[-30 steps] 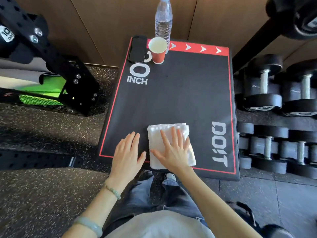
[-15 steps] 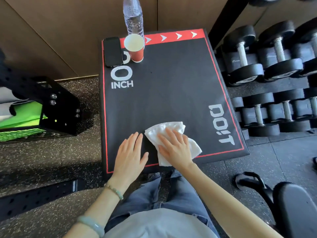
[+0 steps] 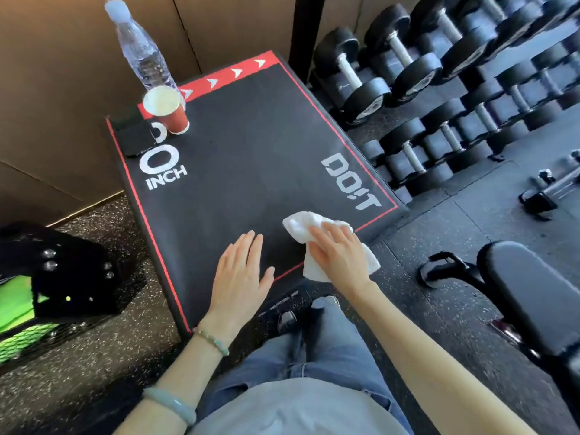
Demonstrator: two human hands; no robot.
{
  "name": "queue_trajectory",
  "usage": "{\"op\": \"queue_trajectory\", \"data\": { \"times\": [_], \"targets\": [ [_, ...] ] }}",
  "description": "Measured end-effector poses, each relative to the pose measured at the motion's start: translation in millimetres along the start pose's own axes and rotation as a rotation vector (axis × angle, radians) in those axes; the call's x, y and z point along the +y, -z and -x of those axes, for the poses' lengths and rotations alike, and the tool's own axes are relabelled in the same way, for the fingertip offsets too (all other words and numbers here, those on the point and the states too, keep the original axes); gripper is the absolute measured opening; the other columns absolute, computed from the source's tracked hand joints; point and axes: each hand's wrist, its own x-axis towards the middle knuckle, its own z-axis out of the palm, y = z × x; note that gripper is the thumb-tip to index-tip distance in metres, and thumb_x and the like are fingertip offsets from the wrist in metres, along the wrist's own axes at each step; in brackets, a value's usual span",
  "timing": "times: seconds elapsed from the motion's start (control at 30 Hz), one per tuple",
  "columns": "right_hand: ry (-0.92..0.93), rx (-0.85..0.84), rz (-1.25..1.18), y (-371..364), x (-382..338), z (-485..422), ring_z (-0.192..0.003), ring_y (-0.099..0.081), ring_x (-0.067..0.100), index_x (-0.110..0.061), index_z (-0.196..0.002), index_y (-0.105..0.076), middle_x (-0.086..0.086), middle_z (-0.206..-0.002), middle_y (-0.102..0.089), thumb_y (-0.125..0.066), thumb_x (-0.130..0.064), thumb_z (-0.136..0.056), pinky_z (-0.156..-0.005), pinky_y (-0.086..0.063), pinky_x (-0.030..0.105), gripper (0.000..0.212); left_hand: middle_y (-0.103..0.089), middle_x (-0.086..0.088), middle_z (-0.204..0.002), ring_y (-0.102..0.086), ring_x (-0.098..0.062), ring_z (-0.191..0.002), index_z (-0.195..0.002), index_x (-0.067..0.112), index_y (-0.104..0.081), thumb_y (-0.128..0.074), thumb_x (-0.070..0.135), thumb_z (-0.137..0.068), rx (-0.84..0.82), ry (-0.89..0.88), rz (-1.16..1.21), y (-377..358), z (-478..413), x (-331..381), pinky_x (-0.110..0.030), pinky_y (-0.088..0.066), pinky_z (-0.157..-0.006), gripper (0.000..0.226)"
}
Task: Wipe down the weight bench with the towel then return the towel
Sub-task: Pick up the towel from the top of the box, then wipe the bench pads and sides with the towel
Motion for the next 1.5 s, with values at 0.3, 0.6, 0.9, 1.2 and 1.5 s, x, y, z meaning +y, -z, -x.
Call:
{"op": "queue_trajectory", "data": {
  "times": [0.3,0.6,0.9,1.2,1.5],
  "targets": [
    [-0.413,0.302,0.134,102,56,97,-0.079,-0.059,0.036,-0.01,-0.104,-0.069,0.01,-0.095,-0.067,-0.062,-0.018,-0.082,-0.068,-0.054,0.041,0.025,-0.053,-0.017,-0.135,-0.05,-0.031,-0.125,-0.132,0.0,-0.051,-0.04,0.038,-0.087,-0.042,-0.426,0.008,-5,-29,110,-0.039,-0.027,-0.107,0.06],
    [-0.791,0.439,0.374,229,109,286,-0.091,-0.061,0.026,-0.013,-0.111,-0.067,0.007,-0.104,-0.068,-0.05,-0.028,-0.092,-0.078,-0.053,0.036,0.029,-0.053,-0.016,-0.136,-0.05,-0.03,-0.125,-0.135,0.0,-0.048,-0.04,0.039,-0.089,-0.117,-0.886,0.081,-37,30,307,-0.044,-0.036,-0.107,0.061],
    [-1.033,0.623,0.507,327,139,474,-0.087,-0.059,0.027,-0.016,-0.114,-0.067,0.006,-0.106,-0.067,-0.064,-0.02,-0.083,-0.073,-0.055,0.037,0.031,-0.052,-0.018,-0.135,-0.049,-0.032,-0.124,-0.136,-0.001,-0.046,-0.058,0.032,-0.089,-0.152,-1.182,0.17,-82,155,493,-0.047,-0.042,-0.103,0.059],
    [-1.224,0.706,0.551,378,162,595,-0.091,-0.058,0.024,-0.018,-0.117,-0.066,0.003,-0.112,-0.066,-0.052,-0.027,-0.088,-0.073,-0.056,0.037,0.033,-0.053,-0.016,-0.135,-0.051,-0.031,-0.123,-0.135,0.001,-0.049,-0.04,0.04,-0.09,-0.275,-1.385,0.138,-116,241,615,-0.046,-0.04,-0.105,0.061],
    [-1.329,0.816,0.623,436,244,699,-0.089,-0.057,0.025,-0.016,-0.108,-0.07,0.004,-0.109,-0.066,-0.052,-0.029,-0.089,-0.078,-0.053,0.035,0.029,-0.054,-0.015,-0.134,-0.051,-0.03,-0.124,-0.133,0.001,-0.051,-0.052,0.036,-0.086,-0.263,-1.529,0.168,-174,298,765,-0.043,-0.037,-0.106,0.058]
  ]
}}
